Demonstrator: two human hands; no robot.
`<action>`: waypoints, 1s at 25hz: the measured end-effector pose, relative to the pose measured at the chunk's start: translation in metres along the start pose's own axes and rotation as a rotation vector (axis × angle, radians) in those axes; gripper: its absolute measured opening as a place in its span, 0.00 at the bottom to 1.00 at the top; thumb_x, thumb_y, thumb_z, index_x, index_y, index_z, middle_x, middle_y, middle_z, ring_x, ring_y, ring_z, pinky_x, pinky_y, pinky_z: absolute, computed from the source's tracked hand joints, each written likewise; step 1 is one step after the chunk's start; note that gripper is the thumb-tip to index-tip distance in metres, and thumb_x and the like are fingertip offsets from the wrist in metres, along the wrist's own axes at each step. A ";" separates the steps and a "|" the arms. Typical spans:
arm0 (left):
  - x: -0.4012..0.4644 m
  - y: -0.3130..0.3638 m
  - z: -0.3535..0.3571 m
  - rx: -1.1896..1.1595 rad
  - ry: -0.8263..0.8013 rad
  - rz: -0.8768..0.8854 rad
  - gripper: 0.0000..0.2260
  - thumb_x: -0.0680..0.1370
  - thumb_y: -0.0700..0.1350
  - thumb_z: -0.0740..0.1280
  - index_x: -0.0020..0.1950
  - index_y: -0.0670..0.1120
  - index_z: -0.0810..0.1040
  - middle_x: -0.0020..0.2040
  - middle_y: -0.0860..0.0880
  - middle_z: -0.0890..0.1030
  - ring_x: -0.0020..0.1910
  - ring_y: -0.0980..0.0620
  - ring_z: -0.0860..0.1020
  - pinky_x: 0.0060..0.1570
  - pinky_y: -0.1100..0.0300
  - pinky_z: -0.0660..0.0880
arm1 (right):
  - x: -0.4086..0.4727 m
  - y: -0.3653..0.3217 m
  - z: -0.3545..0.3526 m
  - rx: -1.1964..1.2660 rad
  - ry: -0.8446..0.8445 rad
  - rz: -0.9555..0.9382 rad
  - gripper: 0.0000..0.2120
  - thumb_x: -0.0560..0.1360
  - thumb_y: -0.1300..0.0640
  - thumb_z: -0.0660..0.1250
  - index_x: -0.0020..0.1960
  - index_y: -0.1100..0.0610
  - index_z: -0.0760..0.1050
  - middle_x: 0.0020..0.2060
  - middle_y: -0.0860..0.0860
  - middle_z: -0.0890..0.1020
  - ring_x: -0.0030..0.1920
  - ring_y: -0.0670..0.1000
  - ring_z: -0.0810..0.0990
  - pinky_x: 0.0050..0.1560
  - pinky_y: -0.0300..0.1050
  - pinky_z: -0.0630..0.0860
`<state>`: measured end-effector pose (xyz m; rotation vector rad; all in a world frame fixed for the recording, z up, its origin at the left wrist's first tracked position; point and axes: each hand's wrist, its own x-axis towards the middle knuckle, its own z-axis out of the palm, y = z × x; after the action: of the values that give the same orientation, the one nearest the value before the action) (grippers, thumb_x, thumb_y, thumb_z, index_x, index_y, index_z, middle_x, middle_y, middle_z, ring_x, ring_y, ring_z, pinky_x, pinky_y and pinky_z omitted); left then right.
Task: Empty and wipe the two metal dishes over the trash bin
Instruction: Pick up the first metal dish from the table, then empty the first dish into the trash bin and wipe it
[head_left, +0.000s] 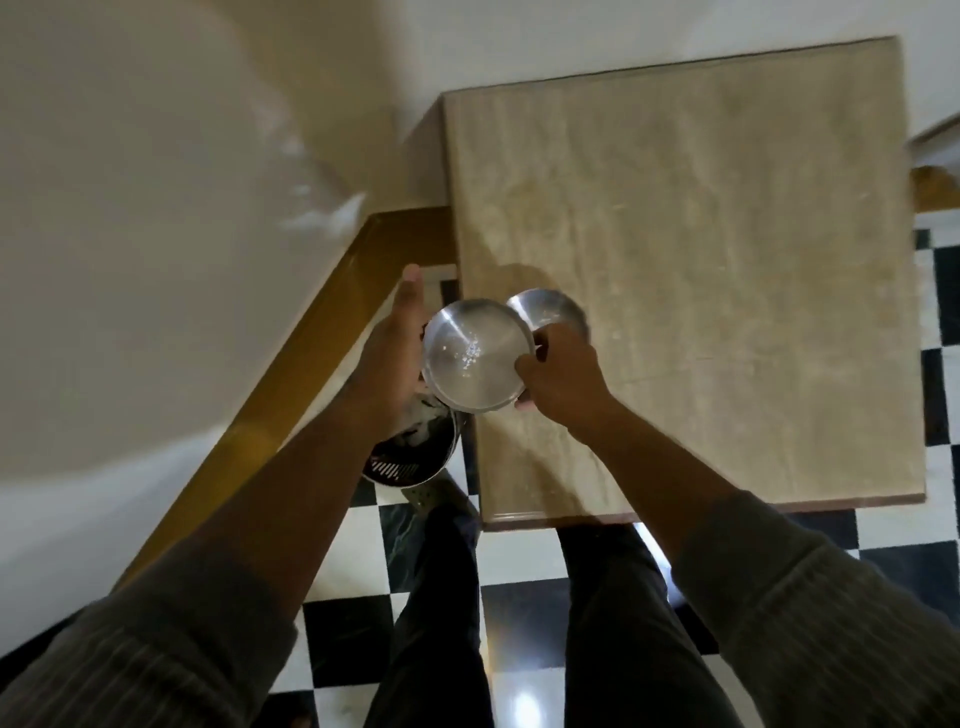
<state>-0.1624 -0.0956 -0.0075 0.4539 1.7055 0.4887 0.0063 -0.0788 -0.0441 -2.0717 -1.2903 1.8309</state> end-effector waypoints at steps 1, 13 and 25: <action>-0.002 -0.015 -0.018 -0.011 0.045 -0.012 0.34 0.79 0.69 0.44 0.68 0.49 0.77 0.59 0.52 0.80 0.57 0.52 0.78 0.50 0.57 0.74 | 0.000 0.000 0.021 -0.031 -0.033 -0.010 0.14 0.75 0.65 0.63 0.60 0.63 0.72 0.50 0.56 0.79 0.38 0.55 0.83 0.24 0.38 0.80; 0.027 -0.166 -0.122 -0.197 0.226 -0.218 0.34 0.70 0.75 0.50 0.52 0.50 0.78 0.58 0.46 0.80 0.60 0.44 0.78 0.63 0.40 0.73 | 0.036 0.035 0.171 -0.058 -0.424 0.239 0.16 0.76 0.67 0.66 0.63 0.65 0.74 0.54 0.61 0.81 0.47 0.58 0.85 0.42 0.49 0.85; 0.132 -0.186 -0.134 0.143 -0.394 -0.378 0.40 0.57 0.54 0.83 0.64 0.51 0.69 0.62 0.45 0.76 0.60 0.41 0.77 0.61 0.42 0.77 | 0.086 0.061 0.170 -0.670 -0.418 -0.655 0.18 0.73 0.61 0.71 0.62 0.54 0.74 0.55 0.50 0.75 0.52 0.46 0.72 0.45 0.27 0.64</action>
<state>-0.3244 -0.1880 -0.1960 0.2948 1.4012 -0.0020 -0.1137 -0.1397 -0.1921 -1.1664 -2.5795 1.6778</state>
